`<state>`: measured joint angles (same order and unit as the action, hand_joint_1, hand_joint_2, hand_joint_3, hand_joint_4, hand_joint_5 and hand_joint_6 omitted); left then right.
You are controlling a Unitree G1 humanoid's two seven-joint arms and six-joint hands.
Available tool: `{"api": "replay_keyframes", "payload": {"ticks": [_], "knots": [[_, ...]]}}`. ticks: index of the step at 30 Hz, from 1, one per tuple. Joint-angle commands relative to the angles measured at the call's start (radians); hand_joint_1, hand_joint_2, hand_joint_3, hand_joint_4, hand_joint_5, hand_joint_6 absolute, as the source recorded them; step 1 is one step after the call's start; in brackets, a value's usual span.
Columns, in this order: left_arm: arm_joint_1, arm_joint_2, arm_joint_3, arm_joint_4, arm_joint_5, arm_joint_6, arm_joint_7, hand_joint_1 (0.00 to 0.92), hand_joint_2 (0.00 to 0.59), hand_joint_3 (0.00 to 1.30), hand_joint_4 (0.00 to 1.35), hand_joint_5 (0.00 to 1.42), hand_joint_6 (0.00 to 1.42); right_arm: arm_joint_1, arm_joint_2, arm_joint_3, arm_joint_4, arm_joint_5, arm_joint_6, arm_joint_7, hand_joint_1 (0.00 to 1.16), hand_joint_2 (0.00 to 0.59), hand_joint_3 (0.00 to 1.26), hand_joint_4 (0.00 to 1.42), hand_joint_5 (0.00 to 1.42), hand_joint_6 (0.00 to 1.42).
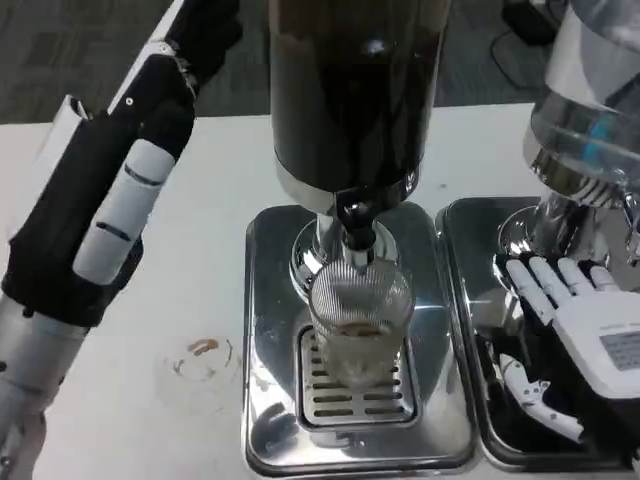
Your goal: Grasp the cup under the faucet to collect the drink, then remove the cup.
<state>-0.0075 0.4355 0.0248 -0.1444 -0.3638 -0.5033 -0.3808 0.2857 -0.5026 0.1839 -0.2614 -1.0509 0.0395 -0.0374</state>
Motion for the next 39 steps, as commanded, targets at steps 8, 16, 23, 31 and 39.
{"api": "replay_keyframes", "payload": {"ticks": [8,16,23,31,39], "knots": [[-0.059,0.001,-0.005,-0.049,-0.096,0.148,-0.216,0.000,0.272,0.02,0.00,0.05,0.00,-0.011,0.029,0.002,0.022,0.000,0.032,-0.019,0.09,0.540,0.00,0.00,0.00,0.00],[-0.051,0.005,0.013,-0.093,-0.128,0.191,-0.295,0.000,0.273,0.05,0.00,0.07,0.00,-0.008,0.045,0.019,0.014,-0.015,0.052,-0.016,0.10,0.541,0.00,0.00,0.00,0.00],[-0.030,0.005,0.033,-0.106,-0.125,0.217,-0.326,0.000,0.280,0.06,0.00,0.08,0.00,-0.024,0.059,0.025,0.028,-0.013,0.059,-0.023,0.10,0.544,0.00,0.00,0.00,0.00],[-0.105,0.014,0.022,0.004,-0.137,0.313,-0.437,0.000,0.276,0.07,0.00,0.07,0.00,-0.022,0.078,0.031,0.026,-0.018,0.083,-0.027,0.10,0.544,0.00,0.00,0.00,0.00],[-0.200,0.009,0.004,0.110,-0.126,0.322,-0.553,0.000,0.253,0.07,0.00,0.07,0.00,-0.028,0.087,0.040,0.037,-0.011,0.091,-0.028,0.09,0.540,0.00,0.00,0.00,0.00]]}}
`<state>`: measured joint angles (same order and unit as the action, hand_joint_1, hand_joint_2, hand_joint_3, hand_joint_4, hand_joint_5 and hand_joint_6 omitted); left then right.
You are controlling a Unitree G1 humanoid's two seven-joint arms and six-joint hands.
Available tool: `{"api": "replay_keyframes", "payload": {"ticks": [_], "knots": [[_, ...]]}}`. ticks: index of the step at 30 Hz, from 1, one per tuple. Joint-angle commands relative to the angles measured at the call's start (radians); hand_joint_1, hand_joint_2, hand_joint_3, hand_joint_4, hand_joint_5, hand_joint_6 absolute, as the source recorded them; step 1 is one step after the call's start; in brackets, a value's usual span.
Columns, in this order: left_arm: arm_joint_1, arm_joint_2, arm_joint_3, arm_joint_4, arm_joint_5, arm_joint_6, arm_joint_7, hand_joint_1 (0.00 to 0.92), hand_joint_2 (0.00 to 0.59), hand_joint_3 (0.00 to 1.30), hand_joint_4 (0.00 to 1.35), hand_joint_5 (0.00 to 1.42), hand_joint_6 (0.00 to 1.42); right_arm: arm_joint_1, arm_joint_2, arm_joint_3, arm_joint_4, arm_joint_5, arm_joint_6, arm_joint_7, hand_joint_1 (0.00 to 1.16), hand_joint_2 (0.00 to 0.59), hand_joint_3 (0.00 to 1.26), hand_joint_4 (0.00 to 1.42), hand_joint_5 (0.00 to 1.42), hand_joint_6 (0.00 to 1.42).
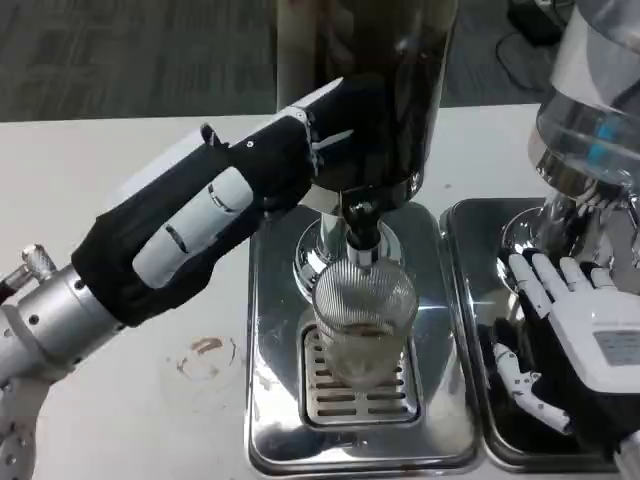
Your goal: Grasp the cup under the faucet to collect the drink, then remove the cup.
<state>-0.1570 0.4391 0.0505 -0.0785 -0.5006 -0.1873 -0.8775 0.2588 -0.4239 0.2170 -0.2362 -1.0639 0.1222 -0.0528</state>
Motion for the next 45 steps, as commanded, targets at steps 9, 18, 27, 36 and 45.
{"api": "replay_keyframes", "payload": {"ticks": [9,18,27,36,45], "knots": [[-0.096,0.017,-0.089,0.064,0.034,0.011,-0.170,0.000,0.237,0.07,0.00,0.06,0.00,-0.022,0.005,0.017,0.025,-0.002,0.002,-0.008,0.09,0.535,0.00,0.00,0.00,0.00],[-0.083,0.044,-0.108,0.042,0.054,0.001,-0.206,0.000,0.235,0.07,0.00,0.06,0.00,-0.028,0.016,0.019,0.026,-0.001,0.020,-0.014,0.09,0.531,0.00,0.00,0.00,0.00],[-0.102,0.053,-0.131,0.030,0.097,-0.060,-0.213,0.000,0.237,0.07,0.00,0.05,0.00,0.014,0.050,-0.007,-0.002,0.034,0.053,-0.028,0.09,0.529,0.00,0.00,0.00,0.00],[-0.115,0.090,-0.131,0.000,0.107,-0.079,-0.213,0.000,0.240,0.07,0.00,0.04,0.00,0.045,0.143,-0.101,-0.133,0.311,0.041,0.024,0.24,0.440,0.00,0.01,0.00,0.04],[-0.109,0.104,-0.125,-0.022,0.105,-0.059,-0.194,0.000,0.240,0.08,0.00,0.04,0.00,-0.018,0.160,-0.209,-0.027,0.818,-0.070,0.231,0.36,0.321,0.00,0.00,0.00,0.13]]}}
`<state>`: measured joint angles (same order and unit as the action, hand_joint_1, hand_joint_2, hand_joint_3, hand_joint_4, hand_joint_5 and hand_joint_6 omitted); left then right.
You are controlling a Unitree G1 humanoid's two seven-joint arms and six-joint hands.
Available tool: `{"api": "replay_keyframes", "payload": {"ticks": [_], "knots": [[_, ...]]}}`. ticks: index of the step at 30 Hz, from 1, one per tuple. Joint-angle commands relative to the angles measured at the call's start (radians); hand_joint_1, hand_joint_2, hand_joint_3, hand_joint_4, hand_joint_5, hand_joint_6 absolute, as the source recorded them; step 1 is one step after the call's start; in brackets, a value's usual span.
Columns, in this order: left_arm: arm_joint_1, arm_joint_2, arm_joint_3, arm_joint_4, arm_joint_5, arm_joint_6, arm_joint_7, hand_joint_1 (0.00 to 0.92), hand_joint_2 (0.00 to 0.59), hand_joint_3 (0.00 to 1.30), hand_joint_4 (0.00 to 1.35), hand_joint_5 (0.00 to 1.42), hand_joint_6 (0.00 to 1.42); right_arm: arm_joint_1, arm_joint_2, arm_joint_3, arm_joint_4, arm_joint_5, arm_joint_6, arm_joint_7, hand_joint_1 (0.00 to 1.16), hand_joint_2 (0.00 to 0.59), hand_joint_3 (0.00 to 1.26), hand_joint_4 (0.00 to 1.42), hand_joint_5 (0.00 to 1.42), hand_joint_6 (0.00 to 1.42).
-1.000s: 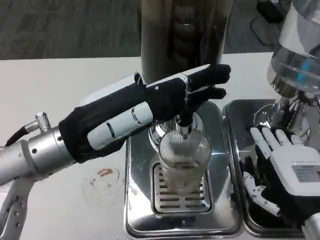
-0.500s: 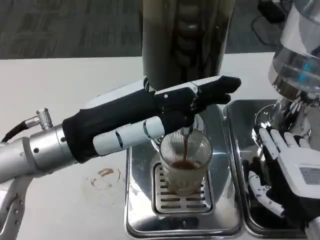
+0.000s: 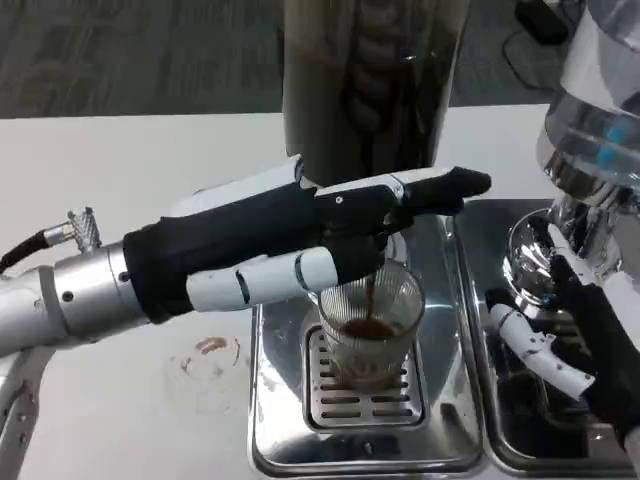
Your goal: Grasp the cup under the faucet to collect the drink, then remove the cup.
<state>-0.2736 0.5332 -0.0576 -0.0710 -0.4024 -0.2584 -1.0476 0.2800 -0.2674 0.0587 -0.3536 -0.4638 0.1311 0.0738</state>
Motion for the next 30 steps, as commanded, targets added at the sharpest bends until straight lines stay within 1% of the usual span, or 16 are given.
{"api": "replay_keyframes", "payload": {"ticks": [1,3,4,6,7,9,14,16,18,20,22,23,25,26,28,30], "knots": [[0.006,0.012,-0.015,-0.033,0.008,0.011,-0.020,0.000,0.239,0.08,0.00,0.04,0.00,-0.043,0.001,-0.054,0.107,0.246,-0.097,0.112,0.36,0.320,0.00,0.00,0.00,0.13],[0.006,0.019,-0.008,-0.044,0.006,0.025,-0.014,0.000,0.239,0.08,0.00,0.04,0.00,-0.048,-0.016,-0.046,0.096,0.241,-0.097,0.119,0.39,0.267,0.00,0.00,0.00,0.12],[0.008,0.022,-0.005,-0.048,0.003,0.033,-0.013,0.000,0.238,0.08,0.00,0.04,0.00,-0.047,-0.018,-0.043,0.086,0.233,-0.097,0.114,0.40,0.252,0.00,0.00,0.00,0.11],[0.014,0.025,-0.003,-0.055,-0.002,0.045,-0.014,0.000,0.236,0.08,0.00,0.04,0.00,-0.057,-0.026,-0.041,0.074,0.241,-0.090,0.131,0.46,0.235,0.00,0.00,0.00,0.09],[0.016,0.026,-0.004,-0.059,-0.002,0.051,-0.013,0.000,0.235,0.08,0.00,0.04,0.00,-0.059,-0.030,-0.041,0.063,0.233,-0.085,0.130,0.47,0.233,0.00,0.00,0.00,0.07],[0.018,0.027,0.000,-0.066,0.000,0.057,-0.010,0.000,0.234,0.08,0.00,0.04,0.00,-0.064,-0.035,-0.033,0.038,0.211,-0.068,0.129,0.49,0.211,0.00,0.00,0.00,0.02],[0.034,0.027,0.006,-0.084,-0.004,0.077,0.002,0.000,0.238,0.08,0.00,0.04,0.00,-0.074,-0.067,-0.003,0.011,0.202,-0.053,0.182,0.49,0.204,0.00,0.00,0.00,0.00],[0.037,0.028,0.006,-0.087,-0.004,0.079,0.004,0.000,0.239,0.08,0.00,0.04,0.00,-0.066,-0.061,-0.001,0.009,0.208,-0.049,0.180,0.51,0.181,0.00,0.00,0.00,0.00],[0.038,0.029,0.008,-0.089,-0.004,0.082,0.003,0.000,0.240,0.09,0.00,0.04,0.00,-0.063,-0.061,0.003,0.009,0.213,-0.044,0.185,0.52,0.180,0.00,0.00,0.00,0.00],[0.038,0.031,0.009,-0.094,-0.005,0.087,0.001,0.000,0.240,0.09,0.00,0.04,0.00,-0.061,-0.066,0.012,0.008,0.213,-0.036,0.196,0.56,0.175,0.00,0.00,0.00,0.00],[0.041,0.032,0.011,-0.099,-0.006,0.094,0.001,0.000,0.240,0.09,0.00,0.04,0.00,-0.060,-0.077,0.024,-0.004,0.199,-0.031,0.206,0.61,0.158,0.00,0.00,0.00,0.00],[0.043,0.032,0.013,-0.101,-0.006,0.095,0.001,0.000,0.240,0.09,0.00,0.04,0.00,-0.055,-0.080,0.028,-0.013,0.195,-0.033,0.210,0.63,0.160,0.00,0.00,0.00,0.00],[0.047,0.031,0.014,-0.103,-0.005,0.095,0.001,0.000,0.240,0.09,0.00,0.04,0.00,-0.044,-0.083,0.033,-0.027,0.188,-0.031,0.209,0.63,0.159,0.00,0.00,0.00,0.00],[0.048,0.030,0.015,-0.104,-0.006,0.096,0.000,0.000,0.240,0.09,0.00,0.04,0.00,-0.036,-0.094,0.037,-0.039,0.168,-0.034,0.207,0.63,0.159,0.00,0.00,0.00,0.00],[0.050,0.030,0.015,-0.107,-0.007,0.098,-0.001,0.000,0.240,0.09,0.00,0.04,0.00,-0.022,-0.099,0.037,-0.056,0.158,-0.030,0.208,0.68,0.155,0.00,0.00,0.00,0.00],[0.050,0.031,0.014,-0.109,-0.006,0.099,-0.004,0.000,0.240,0.09,0.00,0.04,0.00,-0.015,-0.091,0.040,-0.061,0.151,-0.026,0.198,0.69,0.162,0.00,0.00,0.00,0.00]]}}
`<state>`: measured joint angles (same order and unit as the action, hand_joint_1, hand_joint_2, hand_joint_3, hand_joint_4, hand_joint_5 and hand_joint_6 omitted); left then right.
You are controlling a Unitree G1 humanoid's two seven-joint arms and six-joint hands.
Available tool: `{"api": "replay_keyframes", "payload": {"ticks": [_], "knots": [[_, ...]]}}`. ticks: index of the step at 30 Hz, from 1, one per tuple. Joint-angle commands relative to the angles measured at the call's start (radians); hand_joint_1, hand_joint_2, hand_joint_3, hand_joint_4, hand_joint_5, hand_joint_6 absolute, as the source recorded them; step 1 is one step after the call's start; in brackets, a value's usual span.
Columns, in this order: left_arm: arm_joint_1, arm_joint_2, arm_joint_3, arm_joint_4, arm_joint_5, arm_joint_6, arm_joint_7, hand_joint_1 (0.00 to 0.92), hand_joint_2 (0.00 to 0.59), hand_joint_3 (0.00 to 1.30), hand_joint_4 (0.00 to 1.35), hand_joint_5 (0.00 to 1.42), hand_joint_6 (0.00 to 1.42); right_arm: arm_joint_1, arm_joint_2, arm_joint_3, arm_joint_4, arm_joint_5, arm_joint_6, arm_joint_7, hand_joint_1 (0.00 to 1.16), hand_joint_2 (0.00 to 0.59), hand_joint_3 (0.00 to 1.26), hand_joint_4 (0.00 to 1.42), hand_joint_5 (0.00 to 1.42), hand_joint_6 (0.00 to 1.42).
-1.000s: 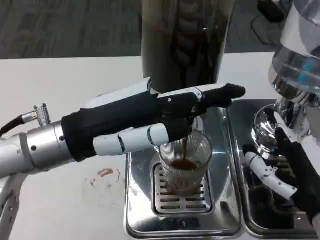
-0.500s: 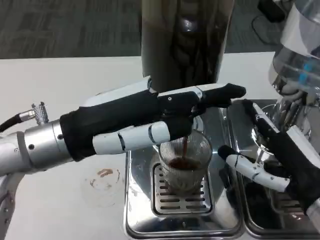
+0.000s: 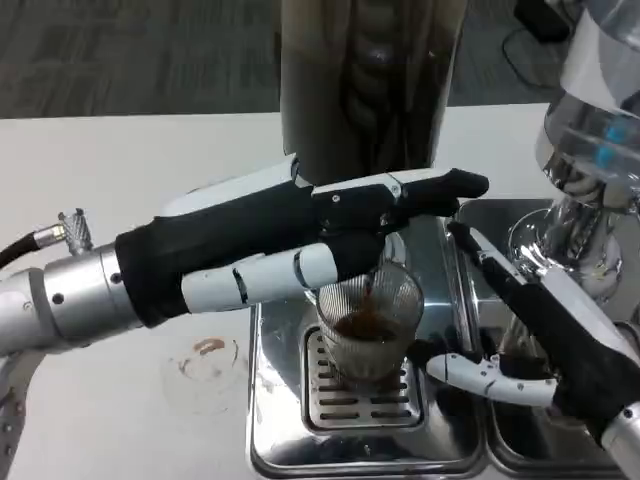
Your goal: Grasp the cup under the faucet to collect the drink, then remove the cup.
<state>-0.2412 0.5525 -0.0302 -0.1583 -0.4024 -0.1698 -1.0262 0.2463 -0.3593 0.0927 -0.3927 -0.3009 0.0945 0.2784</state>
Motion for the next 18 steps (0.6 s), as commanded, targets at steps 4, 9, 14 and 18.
{"api": "replay_keyframes", "payload": {"ticks": [4,9,14,18], "knots": [[0.017,0.014,-0.011,-0.028,-0.002,0.015,-0.022,0.000,0.239,0.09,0.00,0.04,0.00,0.033,0.044,-0.002,-0.013,0.008,0.027,-0.034,0.69,0.162,0.00,0.00,0.00,0.00],[0.024,0.019,-0.006,-0.036,0.001,0.023,-0.018,0.000,0.239,0.10,0.00,0.04,0.00,0.036,0.060,0.011,-0.020,0.002,0.040,-0.042,0.69,0.161,0.00,0.00,0.00,0.00],[0.026,0.023,0.001,-0.045,-0.006,0.036,-0.011,0.000,0.238,0.10,0.00,0.03,0.00,0.031,0.079,0.041,0.011,-0.010,0.025,-0.058,0.68,0.161,0.00,0.00,0.00,0.00],[0.019,0.023,0.004,-0.042,-0.010,0.045,-0.013,0.000,0.238,0.10,0.00,0.03,0.00,0.036,0.078,0.046,0.010,-0.024,0.011,-0.073,0.68,0.161,0.00,0.00,0.00,0.00]]}}
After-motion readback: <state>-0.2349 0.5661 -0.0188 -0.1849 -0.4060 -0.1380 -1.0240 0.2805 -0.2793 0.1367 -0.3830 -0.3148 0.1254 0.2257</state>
